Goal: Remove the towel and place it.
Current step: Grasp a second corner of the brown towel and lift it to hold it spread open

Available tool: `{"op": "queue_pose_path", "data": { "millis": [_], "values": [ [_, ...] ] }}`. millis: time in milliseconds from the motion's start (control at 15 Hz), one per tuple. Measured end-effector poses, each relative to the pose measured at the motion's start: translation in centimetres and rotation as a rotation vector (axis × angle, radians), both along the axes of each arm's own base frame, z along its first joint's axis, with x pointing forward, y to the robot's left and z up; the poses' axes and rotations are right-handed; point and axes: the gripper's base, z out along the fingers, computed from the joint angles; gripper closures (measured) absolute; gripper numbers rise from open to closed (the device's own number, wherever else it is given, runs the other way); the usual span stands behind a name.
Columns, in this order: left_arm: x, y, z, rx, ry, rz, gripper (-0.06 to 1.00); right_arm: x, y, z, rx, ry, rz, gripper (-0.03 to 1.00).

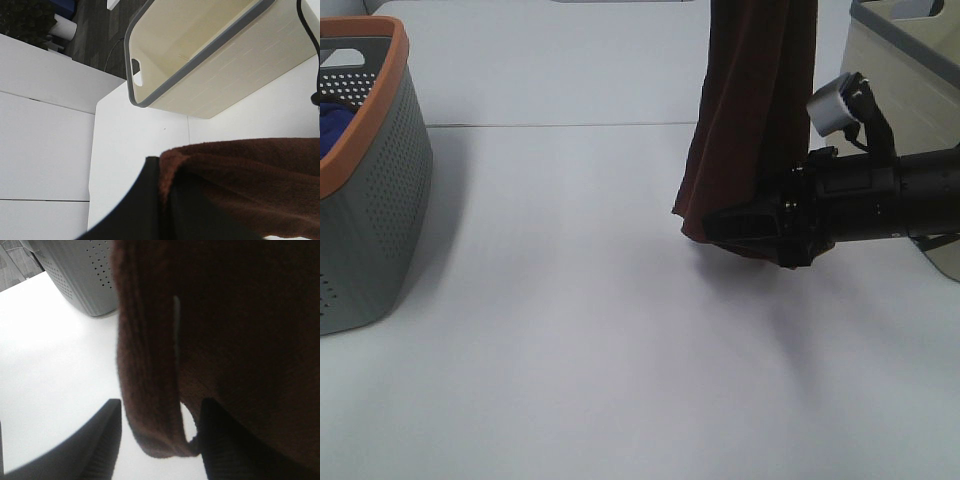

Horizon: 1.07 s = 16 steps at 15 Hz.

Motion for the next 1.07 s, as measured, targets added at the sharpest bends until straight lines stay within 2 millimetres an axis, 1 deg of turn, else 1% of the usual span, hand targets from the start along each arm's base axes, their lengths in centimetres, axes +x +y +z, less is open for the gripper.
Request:
{"op": "queue_pose_path", "data": {
  "millis": [333, 400, 533, 600, 667, 733, 933, 1067],
  "values": [
    [0.3, -0.3, -0.6, 0.011, 0.01, 0.0, 0.94, 0.0, 0.1, 0.0, 0.017, 0.015, -0.008, 0.68],
    [0.3, -0.3, -0.7, 0.012, 0.011, 0.0, 0.94, -0.1, 0.1, 0.0, 0.017, 0.027, -0.007, 0.72],
    [0.3, -0.3, -0.7, 0.012, 0.011, 0.0, 0.94, -0.3, 0.1, -0.1, 0.013, 0.049, 0.003, 0.84],
    [0.3, -0.3, -0.7, 0.012, 0.012, 0.0, 0.94, -0.4, 0.1, 0.0, 0.016, 0.063, 0.0, 0.88],
    [0.5, -0.1, -0.7, 0.017, 0.014, 0.006, 0.94, -0.6, 0.1, 0.6, 0.041, 0.094, -0.031, 0.94],
    [0.5, -0.1, -0.8, 0.022, 0.015, 0.007, 0.94, -0.7, 0.1, 0.9, 0.048, 0.101, -0.04, 0.97],
    [0.5, 0.1, -1.1, 0.06, 0.028, 0.008, 0.94, -1.4, -0.1, 2.6, 0.068, 0.144, -0.095, 0.97],
    [0.6, 0.6, -1.5, 0.101, 0.061, 0.015, 0.94, -2.3, -0.3, 3.8, 0.041, 0.171, -0.091, 0.97]
  ]
}}
